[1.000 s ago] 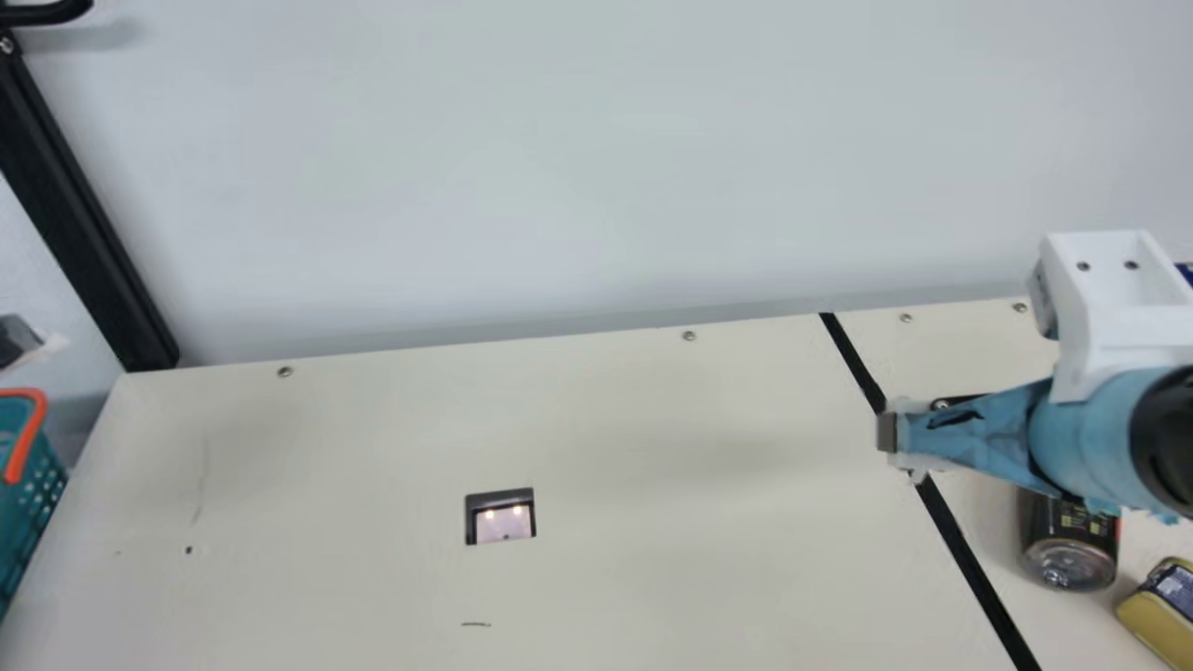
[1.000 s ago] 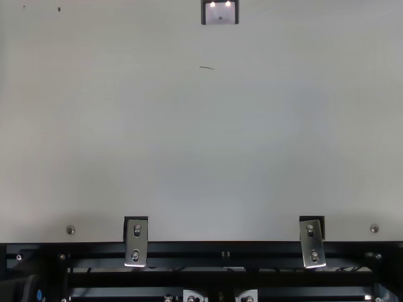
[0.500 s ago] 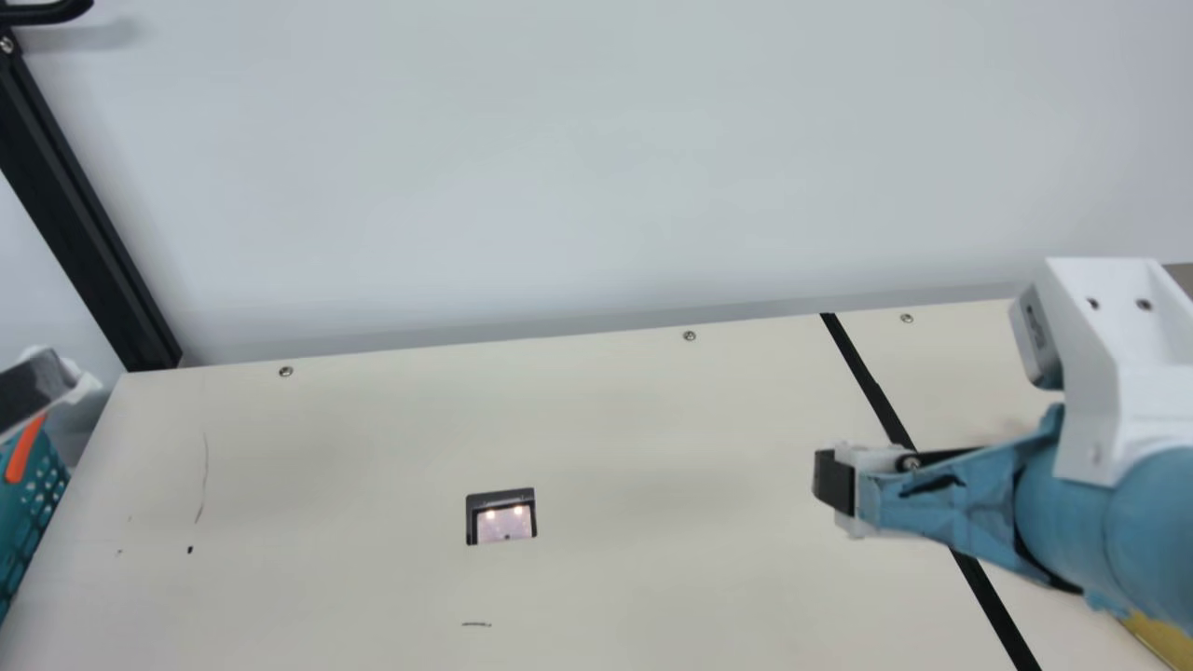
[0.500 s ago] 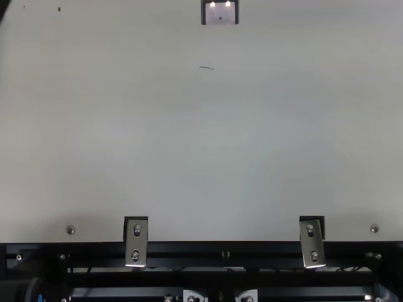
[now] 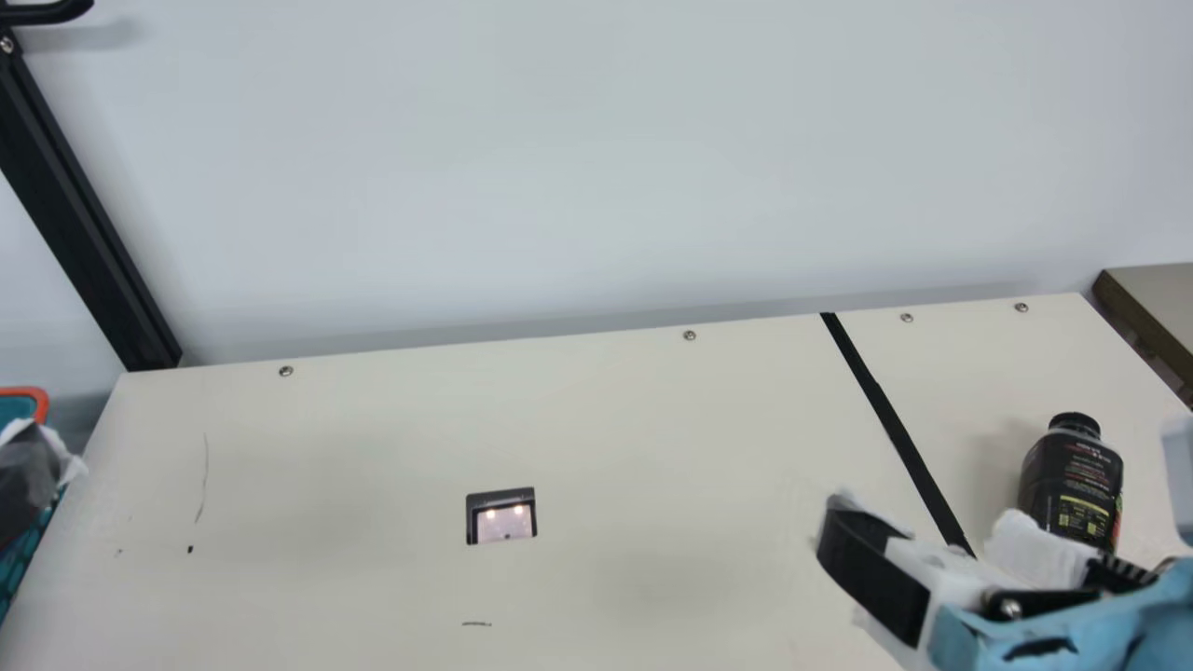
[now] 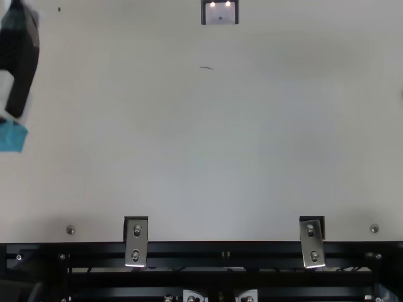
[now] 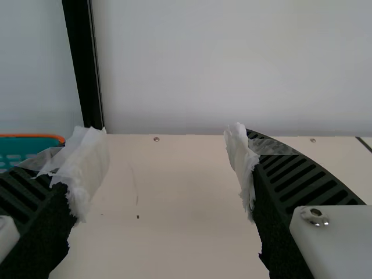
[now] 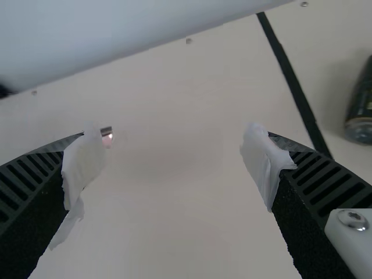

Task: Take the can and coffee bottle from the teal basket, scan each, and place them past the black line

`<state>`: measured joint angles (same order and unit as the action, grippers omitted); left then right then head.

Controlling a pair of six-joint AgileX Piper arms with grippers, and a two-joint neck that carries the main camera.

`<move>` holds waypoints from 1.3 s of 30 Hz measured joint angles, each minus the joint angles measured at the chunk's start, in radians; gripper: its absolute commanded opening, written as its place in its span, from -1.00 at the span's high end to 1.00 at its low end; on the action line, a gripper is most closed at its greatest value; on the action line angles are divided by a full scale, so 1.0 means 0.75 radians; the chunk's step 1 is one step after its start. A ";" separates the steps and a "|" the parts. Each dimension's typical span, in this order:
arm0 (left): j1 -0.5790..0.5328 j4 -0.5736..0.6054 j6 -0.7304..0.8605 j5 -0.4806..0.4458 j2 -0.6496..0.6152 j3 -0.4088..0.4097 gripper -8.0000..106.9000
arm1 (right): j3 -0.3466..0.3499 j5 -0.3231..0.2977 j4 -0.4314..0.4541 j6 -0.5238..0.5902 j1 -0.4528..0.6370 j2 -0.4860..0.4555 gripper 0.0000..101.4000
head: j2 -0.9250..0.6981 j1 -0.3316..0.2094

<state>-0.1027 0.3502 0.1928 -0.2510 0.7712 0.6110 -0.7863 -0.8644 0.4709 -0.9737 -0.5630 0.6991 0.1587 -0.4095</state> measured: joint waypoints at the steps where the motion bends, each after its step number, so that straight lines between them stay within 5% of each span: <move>1: -0.015 -0.043 -0.020 0.018 -0.016 -0.020 -0.71 | 0.031 0.042 0.000 -0.026 0.010 -0.033 -1.00 | 0.000 0.000; 7: -0.052 -0.253 -0.096 0.099 -0.078 -0.099 -0.71 | 0.159 0.229 -0.049 -0.062 0.038 -0.122 -1.00 | 0.000 0.000; 18: -0.054 -0.284 -0.112 0.108 -0.078 -0.099 -0.71 | 0.165 0.271 -0.122 -0.019 0.127 -0.143 -1.00 | 0.000 0.000; 28: -0.099 -0.294 -0.173 0.217 -0.076 -0.129 -0.71 | 0.296 0.471 -0.307 -0.041 0.413 -0.241 -1.00 | 0.000 0.000; 39: -0.133 -0.294 -0.224 0.320 -0.055 -0.160 -0.71 | 0.424 0.593 0.003 0.325 0.613 -0.276 -1.00 | 0.000 0.000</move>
<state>-0.2026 0.1297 0.0249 -0.0112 0.7298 0.4914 -0.4686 -0.4198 0.4732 -0.7298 -0.1036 0.4920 0.1587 -0.4095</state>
